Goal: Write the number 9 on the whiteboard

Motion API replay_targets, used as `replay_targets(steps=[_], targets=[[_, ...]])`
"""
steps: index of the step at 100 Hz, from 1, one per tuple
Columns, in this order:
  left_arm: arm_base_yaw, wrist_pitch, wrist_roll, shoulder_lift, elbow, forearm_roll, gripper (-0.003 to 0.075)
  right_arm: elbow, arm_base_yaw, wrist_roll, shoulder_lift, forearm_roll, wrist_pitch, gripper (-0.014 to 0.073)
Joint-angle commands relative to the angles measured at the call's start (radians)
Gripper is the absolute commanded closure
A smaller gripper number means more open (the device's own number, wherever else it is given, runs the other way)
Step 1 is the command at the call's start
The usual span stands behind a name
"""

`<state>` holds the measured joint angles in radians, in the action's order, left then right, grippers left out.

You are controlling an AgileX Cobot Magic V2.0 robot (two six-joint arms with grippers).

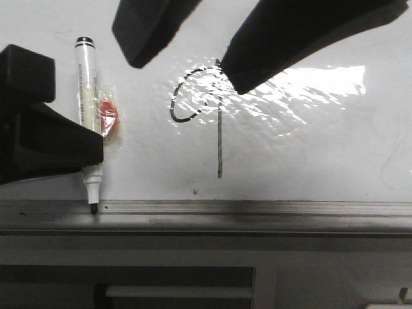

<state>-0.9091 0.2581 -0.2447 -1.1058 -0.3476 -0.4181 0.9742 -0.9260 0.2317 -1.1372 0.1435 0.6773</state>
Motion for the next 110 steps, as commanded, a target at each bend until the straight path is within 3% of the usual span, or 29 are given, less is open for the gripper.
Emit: replay_targets(steps=[1,10,22,32,57,64,70,81,89,102,110], targets=[[-0.008,0.071,-0.013,0.007,-0.026,-0.006,0.0737,0.034,-0.001,-0.002,0.026,0.007,-0.060,0.0175],[-0.008,0.081,-0.013,0.007,-0.026,-0.006,0.0683,0.034,-0.001,-0.002,0.026,0.007,-0.060,0.0175],[-0.008,0.093,-0.013,0.007,-0.026,-0.006,0.0515,0.034,-0.001,-0.002,0.026,0.007,-0.060,0.0175],[-0.008,0.105,-0.013,0.009,-0.026,-0.006,0.0433,0.034,-0.001,-0.002,0.026,0.007,-0.060,0.0175],[-0.008,0.111,-0.013,0.062,-0.026,-0.006,0.0424,0.034,-0.001,-0.002,0.027,-0.025,-0.062,0.0183],[-0.008,0.111,-0.013,0.095,-0.026,-0.006,0.0424,0.034,-0.001,-0.002,0.027,-0.043,-0.065,0.0265],[-0.008,0.107,-0.013,0.133,-0.024,0.001,0.0424,0.034,-0.001,-0.002,0.037,-0.062,-0.072,0.0402],[-0.008,0.085,0.007,0.214,-0.022,0.041,0.0430,0.034,-0.001,-0.002,0.070,-0.116,-0.107,0.0657],[-0.008,0.077,0.007,0.289,-0.014,0.114,0.0493,0.022,-0.001,-0.002,0.113,-0.177,-0.138,0.0655],[-0.008,0.060,0.007,0.433,0.012,0.222,0.0730,-0.063,-0.001,-0.002,0.220,-0.276,-0.247,0.0655],[-0.008,0.060,0.020,0.516,0.038,0.242,0.0741,-0.151,-0.001,-0.002,0.294,-0.337,-0.341,0.0655]])
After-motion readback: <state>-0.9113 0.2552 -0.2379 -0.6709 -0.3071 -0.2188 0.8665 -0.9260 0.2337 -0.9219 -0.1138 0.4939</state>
